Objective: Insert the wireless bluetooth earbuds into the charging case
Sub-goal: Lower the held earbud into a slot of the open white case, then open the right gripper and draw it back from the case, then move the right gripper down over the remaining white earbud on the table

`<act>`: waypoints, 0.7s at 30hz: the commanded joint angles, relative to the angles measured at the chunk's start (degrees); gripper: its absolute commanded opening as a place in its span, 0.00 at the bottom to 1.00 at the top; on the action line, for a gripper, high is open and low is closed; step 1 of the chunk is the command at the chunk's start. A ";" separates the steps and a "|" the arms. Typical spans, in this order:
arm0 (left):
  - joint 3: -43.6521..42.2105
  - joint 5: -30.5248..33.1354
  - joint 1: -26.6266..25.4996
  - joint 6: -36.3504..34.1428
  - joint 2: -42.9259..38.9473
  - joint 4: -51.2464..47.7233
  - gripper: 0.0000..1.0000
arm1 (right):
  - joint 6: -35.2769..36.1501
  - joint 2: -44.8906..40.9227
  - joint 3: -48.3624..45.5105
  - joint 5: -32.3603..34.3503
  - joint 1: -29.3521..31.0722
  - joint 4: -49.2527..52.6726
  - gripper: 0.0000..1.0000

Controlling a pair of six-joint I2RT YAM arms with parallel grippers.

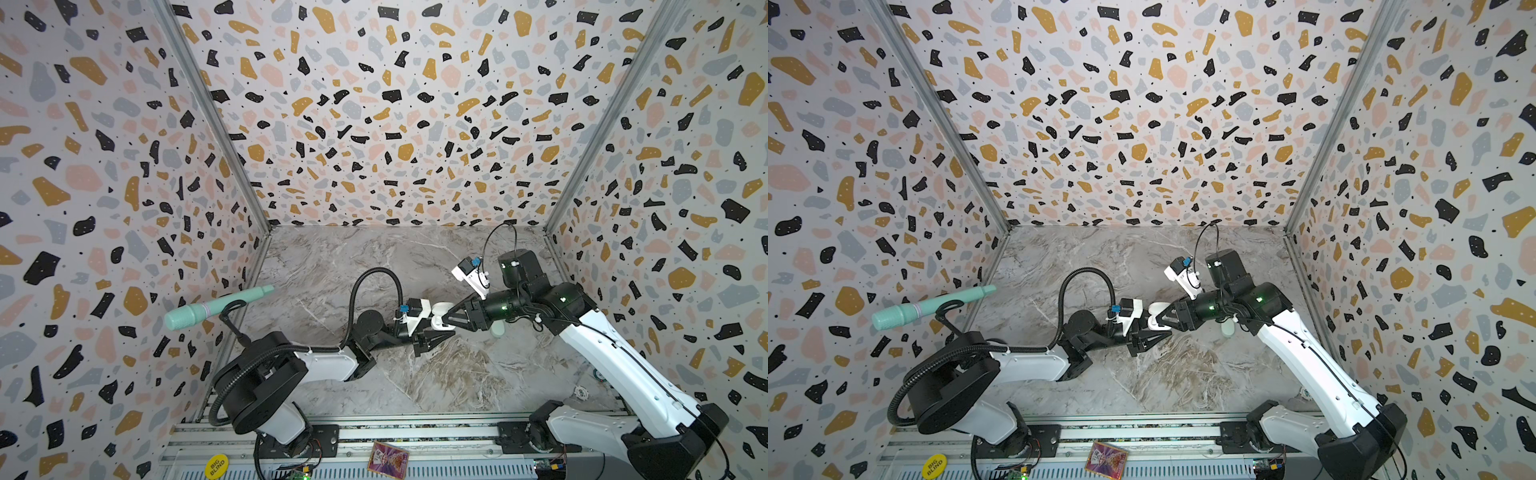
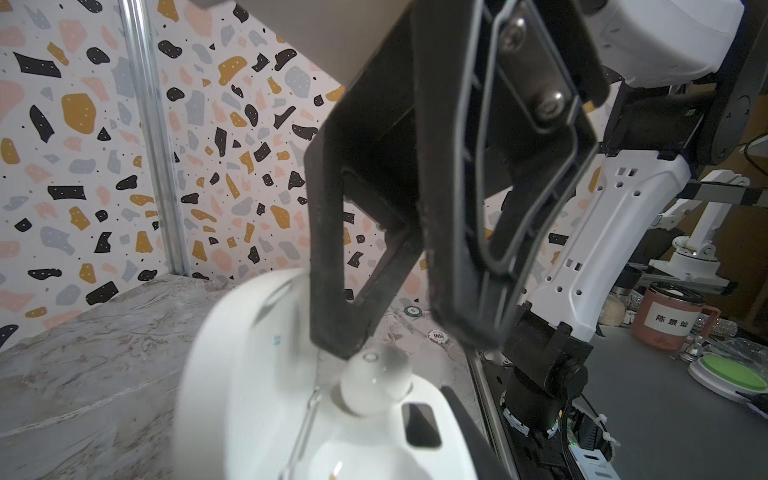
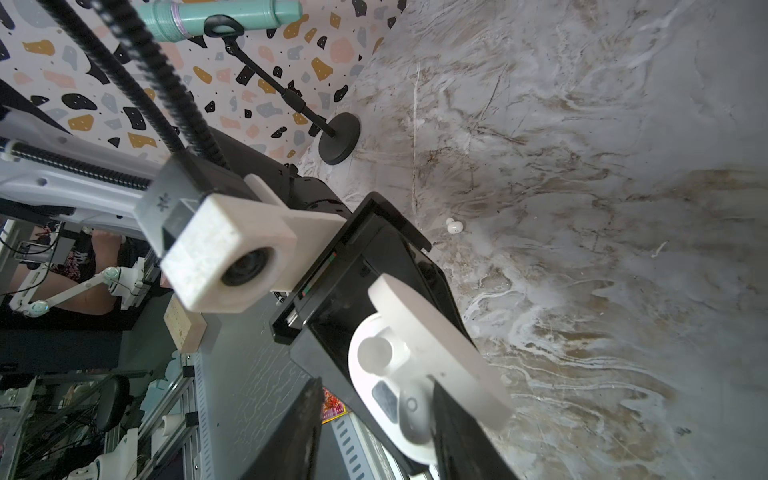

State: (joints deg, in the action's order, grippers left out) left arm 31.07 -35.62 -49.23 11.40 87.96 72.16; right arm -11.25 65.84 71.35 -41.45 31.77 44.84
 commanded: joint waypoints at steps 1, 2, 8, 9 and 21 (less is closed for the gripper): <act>-0.09 -1.35 -0.27 -0.93 -1.80 3.72 0.18 | 0.51 -0.58 2.81 2.55 0.02 1.59 0.49; -0.34 -0.90 -0.21 -1.12 -2.29 3.12 0.18 | 0.25 -0.83 2.90 2.43 0.18 1.83 0.49; -2.46 1.62 1.39 -3.36 -5.58 -1.31 0.17 | -2.93 -3.11 2.91 2.91 3.89 1.99 0.54; -2.89 1.93 2.01 -3.14 -6.19 -1.30 0.17 | -3.55 -3.52 2.58 3.15 4.93 1.68 0.55; -7.45 3.87 12.45 -3.49 -15.22 -9.73 0.17 | -17.09 -8.86 -14.83 16.66 22.04 -14.35 0.64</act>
State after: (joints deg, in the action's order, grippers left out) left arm 24.56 -32.38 -38.81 9.10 75.09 62.98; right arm -23.20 56.27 58.94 -30.92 50.30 36.82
